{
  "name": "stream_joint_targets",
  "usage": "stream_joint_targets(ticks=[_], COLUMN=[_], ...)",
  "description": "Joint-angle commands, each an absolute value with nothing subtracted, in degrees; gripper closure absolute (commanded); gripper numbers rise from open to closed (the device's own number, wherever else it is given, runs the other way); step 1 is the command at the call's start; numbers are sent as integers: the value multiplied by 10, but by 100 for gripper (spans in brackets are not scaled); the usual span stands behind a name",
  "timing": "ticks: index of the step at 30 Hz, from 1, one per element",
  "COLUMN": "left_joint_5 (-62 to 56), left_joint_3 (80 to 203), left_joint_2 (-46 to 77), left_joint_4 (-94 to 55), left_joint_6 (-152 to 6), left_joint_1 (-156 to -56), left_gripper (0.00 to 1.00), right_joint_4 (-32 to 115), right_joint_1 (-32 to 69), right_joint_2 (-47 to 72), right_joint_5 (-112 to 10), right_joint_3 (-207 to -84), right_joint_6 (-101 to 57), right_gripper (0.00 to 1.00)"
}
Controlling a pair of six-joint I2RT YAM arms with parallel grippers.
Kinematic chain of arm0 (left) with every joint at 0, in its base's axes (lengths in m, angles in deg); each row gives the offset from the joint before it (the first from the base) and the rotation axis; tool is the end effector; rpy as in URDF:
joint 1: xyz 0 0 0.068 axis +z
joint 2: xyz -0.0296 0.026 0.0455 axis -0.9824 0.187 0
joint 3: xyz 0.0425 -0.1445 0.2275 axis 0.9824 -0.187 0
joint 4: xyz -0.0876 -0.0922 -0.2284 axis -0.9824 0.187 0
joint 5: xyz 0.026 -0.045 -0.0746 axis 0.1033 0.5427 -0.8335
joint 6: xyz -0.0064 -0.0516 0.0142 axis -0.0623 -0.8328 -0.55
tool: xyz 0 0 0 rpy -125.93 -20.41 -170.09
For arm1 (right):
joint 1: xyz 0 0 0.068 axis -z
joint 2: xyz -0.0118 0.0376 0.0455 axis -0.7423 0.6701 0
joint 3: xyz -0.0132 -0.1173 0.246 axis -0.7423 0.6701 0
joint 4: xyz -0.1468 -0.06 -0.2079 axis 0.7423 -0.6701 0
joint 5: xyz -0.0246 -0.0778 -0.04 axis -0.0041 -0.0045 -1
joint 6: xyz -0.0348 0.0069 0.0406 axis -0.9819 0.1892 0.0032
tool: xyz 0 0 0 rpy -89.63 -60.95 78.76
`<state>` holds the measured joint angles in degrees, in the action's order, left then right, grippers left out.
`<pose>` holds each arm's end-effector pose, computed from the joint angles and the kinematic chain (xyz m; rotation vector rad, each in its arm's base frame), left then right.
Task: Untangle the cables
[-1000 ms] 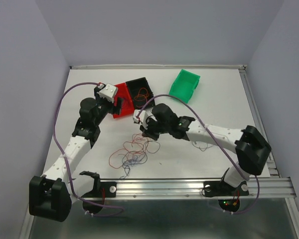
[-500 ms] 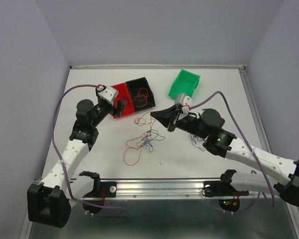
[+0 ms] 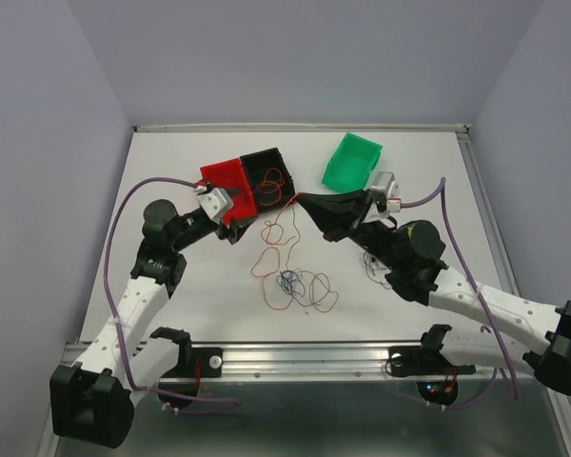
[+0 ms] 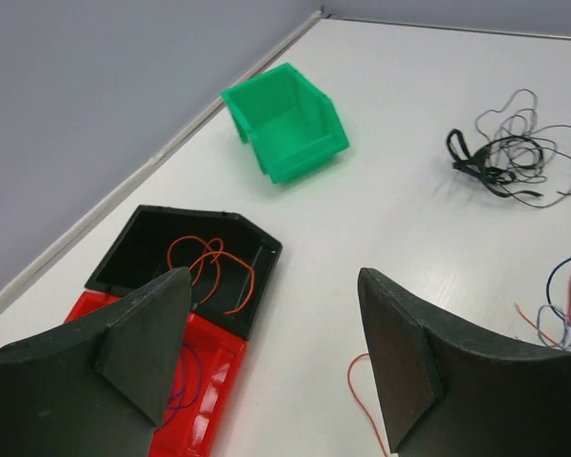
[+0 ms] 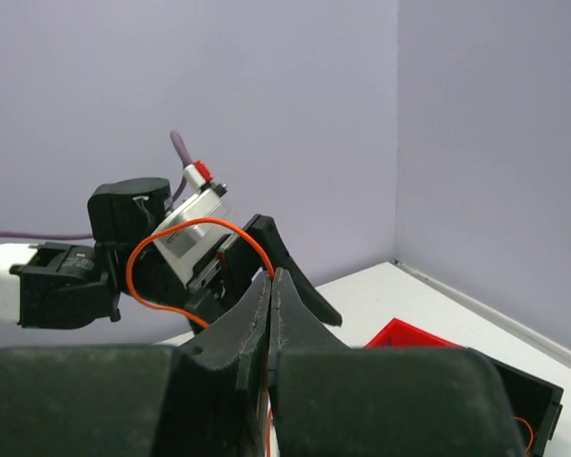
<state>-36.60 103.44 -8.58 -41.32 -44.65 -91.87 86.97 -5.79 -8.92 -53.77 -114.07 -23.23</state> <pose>0.1949 -0.0681 0.3169 0.9290 1.1767 -0.4681 0.1362 0.1909 0.3890 -0.5267 0.9720 0.9787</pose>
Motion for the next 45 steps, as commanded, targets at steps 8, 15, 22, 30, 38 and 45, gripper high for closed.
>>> stream_joint_targets(ticks=[8,15,22,30,38,45], left_joint_5=[-464,-519,-477,-394,-392,-367], left_joint_3=[1011,1019,1045,1086,1084,1092], left_joint_2=[-80,-38,71,164,166,186], left_joint_4=[-470,-483,-503,-473,-457,-436], left_joint_6=[-429,-428,-446,-418,-398,-379], left_joint_1=[-931,-962,-1056,-1108,-1119,-1143], left_gripper=[18,18,21,36,37,37], right_joint_4=[979,985,989,989,1002,1000], right_joint_1=[-60,-60,-60,-60,-60,-60], right_joint_2=[-60,-32,-18,2,54,102], right_joint_5=[-637,-632,-613,-620,-730,-774], right_joint_3=[-1168,-1219,-1268,-1337,-1502,-1625], right_joint_6=[-220,-217,-207,-202,-244,-262], right_gripper=[99,100,100,99,99,99])
